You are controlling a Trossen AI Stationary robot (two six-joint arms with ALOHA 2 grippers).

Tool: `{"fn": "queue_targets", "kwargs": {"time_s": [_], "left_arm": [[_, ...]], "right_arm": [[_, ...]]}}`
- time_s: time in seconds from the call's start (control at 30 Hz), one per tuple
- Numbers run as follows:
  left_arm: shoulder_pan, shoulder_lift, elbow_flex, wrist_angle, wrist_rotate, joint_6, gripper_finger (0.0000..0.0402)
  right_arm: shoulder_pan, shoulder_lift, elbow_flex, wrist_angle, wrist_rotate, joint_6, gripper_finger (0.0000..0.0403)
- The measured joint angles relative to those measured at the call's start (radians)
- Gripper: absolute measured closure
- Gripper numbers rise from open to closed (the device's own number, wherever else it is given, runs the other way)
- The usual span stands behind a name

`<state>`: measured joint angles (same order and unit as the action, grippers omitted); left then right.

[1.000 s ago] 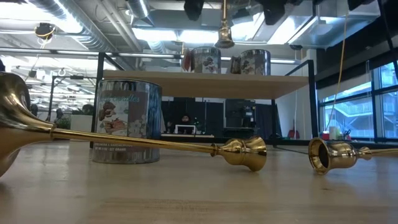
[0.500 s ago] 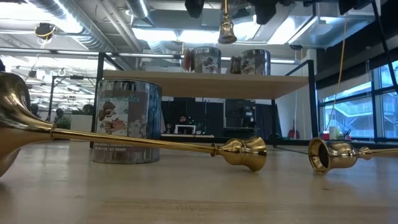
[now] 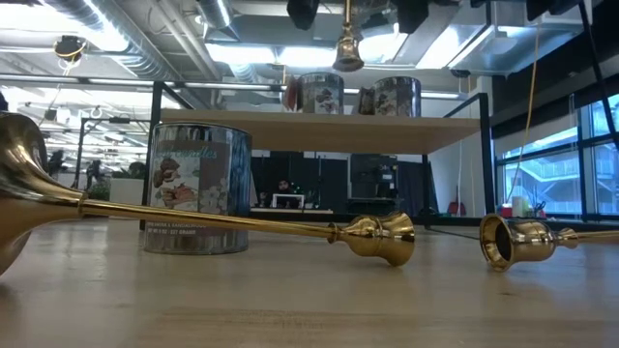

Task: Pick & Place candle stick holders
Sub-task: Put the left gold candle holder on the shelf

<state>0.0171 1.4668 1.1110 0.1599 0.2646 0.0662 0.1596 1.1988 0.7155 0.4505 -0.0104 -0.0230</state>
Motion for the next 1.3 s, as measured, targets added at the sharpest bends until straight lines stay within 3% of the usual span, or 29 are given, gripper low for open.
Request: {"fn": "queue_targets", "kwargs": {"time_s": [0.5, 1.3], "left_arm": [[-0.020, 0.086, 0.056, 0.022, 0.047, -0.003, 0.0390], [-0.015, 0.088, 0.063, 0.032, 0.008, 0.010, 0.0391]], "right_arm": [[0.001, 0.000, 0.000, 0.051, -0.019, -0.004, 0.0210], [0.000, 0.073, 0.000, 0.128, -0.016, 0.013, 0.0217]]}}
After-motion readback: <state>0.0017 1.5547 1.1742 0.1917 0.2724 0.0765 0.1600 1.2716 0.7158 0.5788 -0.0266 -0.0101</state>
